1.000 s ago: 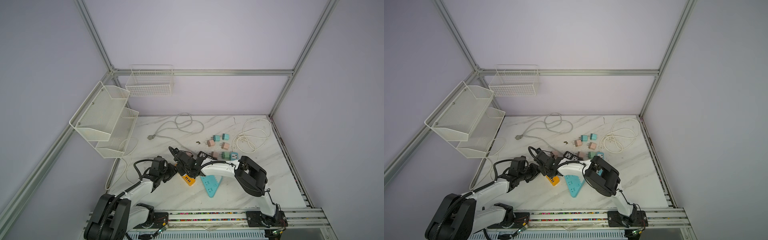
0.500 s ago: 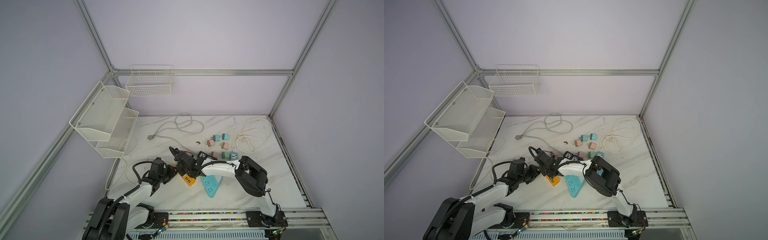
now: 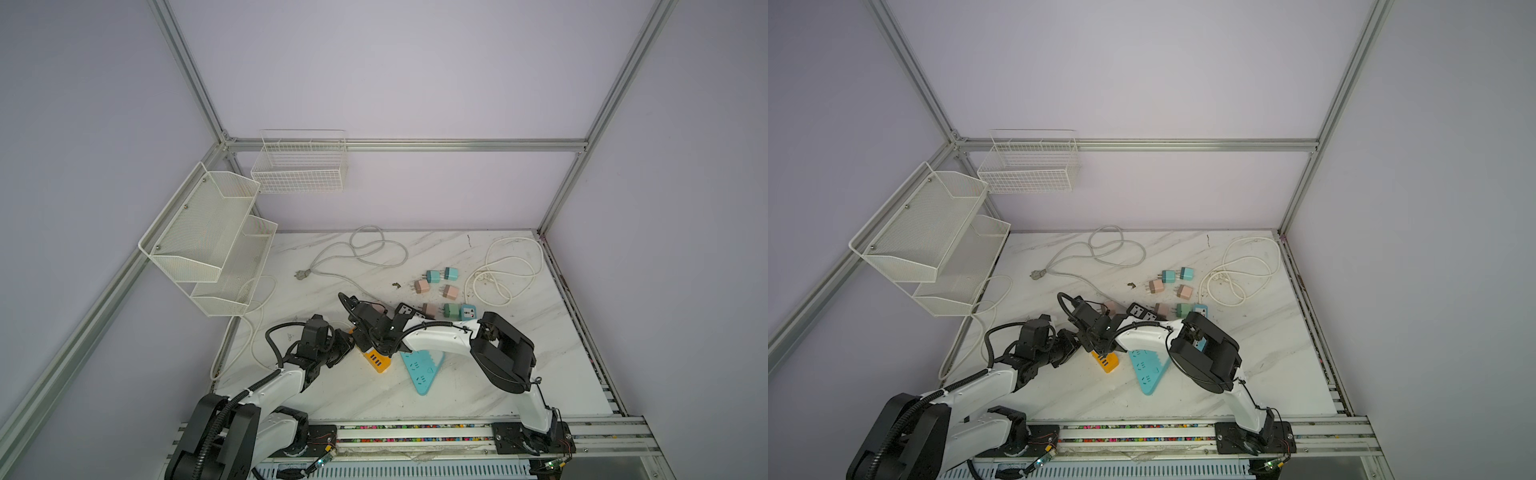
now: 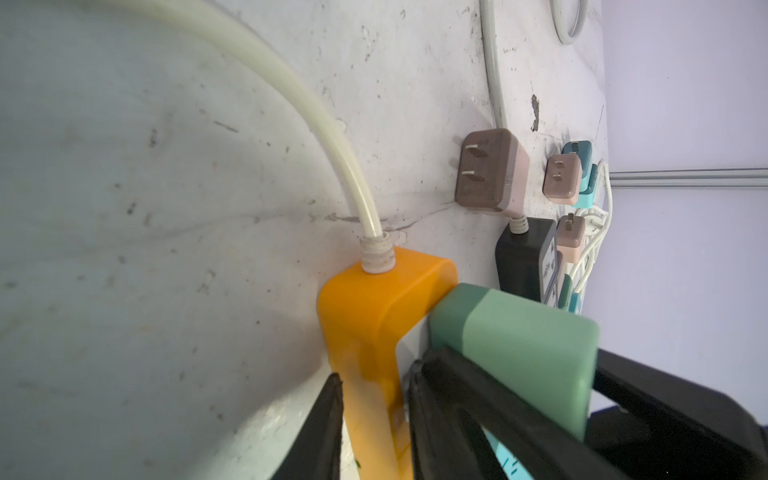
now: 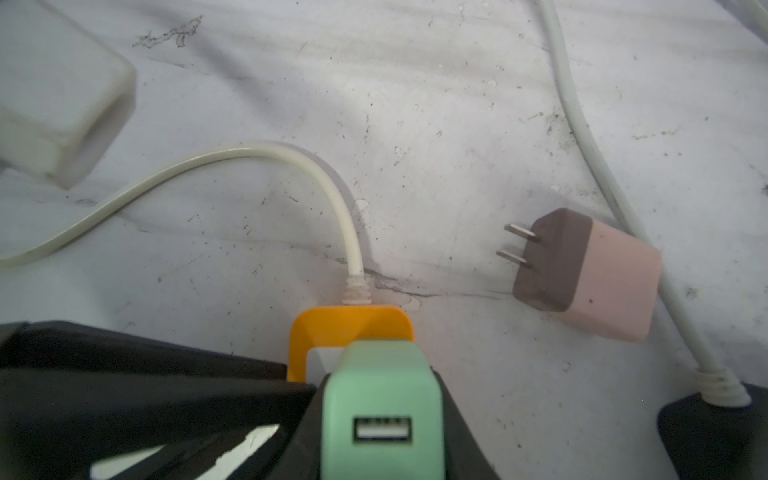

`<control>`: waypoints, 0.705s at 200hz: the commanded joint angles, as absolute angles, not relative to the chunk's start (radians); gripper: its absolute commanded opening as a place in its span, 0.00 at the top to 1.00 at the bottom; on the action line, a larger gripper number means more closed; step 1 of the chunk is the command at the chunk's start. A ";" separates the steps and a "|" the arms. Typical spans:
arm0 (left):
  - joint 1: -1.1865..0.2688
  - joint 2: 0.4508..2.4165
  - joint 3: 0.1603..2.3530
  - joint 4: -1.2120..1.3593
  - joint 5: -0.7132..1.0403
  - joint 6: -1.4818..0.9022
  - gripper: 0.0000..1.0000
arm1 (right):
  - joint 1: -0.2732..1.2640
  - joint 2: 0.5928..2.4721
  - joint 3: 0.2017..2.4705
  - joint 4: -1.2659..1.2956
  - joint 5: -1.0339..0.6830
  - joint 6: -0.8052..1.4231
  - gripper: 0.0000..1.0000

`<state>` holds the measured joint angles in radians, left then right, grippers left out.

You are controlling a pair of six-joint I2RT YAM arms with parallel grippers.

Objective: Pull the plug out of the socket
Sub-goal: 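Pull the mint-green adapter out with the right gripper while the left holds the strip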

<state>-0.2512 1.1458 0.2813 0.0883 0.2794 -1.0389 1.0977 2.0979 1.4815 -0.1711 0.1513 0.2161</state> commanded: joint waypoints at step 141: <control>-0.262 1.164 0.215 -0.036 0.207 -1.069 0.75 | 1.152 2.092 1.530 -0.204 0.161 0.199 0.87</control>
